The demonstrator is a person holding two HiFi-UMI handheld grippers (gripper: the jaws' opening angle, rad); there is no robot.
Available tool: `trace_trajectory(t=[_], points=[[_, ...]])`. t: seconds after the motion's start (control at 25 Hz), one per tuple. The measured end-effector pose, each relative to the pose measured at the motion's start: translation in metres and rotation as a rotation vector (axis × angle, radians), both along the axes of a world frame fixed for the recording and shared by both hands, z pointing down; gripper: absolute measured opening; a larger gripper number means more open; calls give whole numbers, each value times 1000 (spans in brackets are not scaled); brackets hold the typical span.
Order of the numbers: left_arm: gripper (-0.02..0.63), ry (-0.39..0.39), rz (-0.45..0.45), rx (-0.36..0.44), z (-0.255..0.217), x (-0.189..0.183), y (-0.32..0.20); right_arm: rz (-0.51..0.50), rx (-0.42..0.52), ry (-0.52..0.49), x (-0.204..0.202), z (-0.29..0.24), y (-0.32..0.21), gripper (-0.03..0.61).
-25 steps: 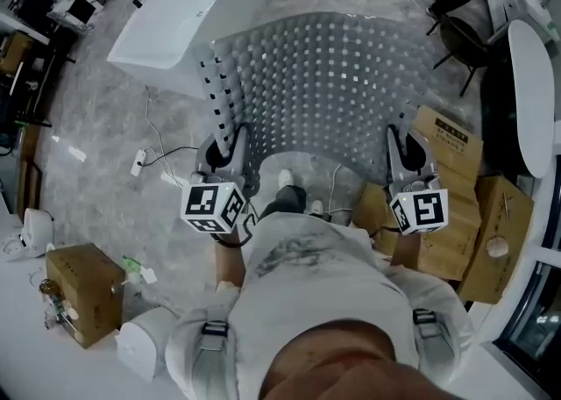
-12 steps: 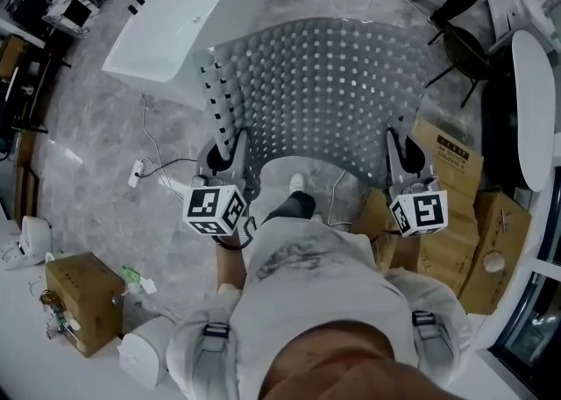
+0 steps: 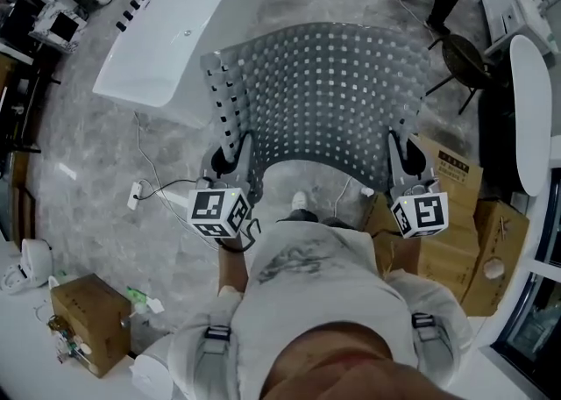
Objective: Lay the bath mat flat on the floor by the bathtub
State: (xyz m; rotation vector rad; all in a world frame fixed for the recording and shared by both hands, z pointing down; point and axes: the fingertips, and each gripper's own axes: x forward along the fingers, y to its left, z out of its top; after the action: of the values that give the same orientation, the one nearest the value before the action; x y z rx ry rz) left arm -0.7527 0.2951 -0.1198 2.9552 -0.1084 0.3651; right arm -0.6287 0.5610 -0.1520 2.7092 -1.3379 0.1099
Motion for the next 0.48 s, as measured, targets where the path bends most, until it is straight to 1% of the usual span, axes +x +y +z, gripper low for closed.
trace_trajectory(t=[0.12, 0.28, 0.48], points=[[87, -1, 6, -9, 1, 18, -11, 9, -7, 3, 14, -1, -8, 44], [87, -10, 18, -24, 4, 42, -12, 22, -16, -7, 35, 0, -6, 44], [87, -28, 21, -20, 7, 88, -8, 6, -17, -19, 84, 7, -6, 44]])
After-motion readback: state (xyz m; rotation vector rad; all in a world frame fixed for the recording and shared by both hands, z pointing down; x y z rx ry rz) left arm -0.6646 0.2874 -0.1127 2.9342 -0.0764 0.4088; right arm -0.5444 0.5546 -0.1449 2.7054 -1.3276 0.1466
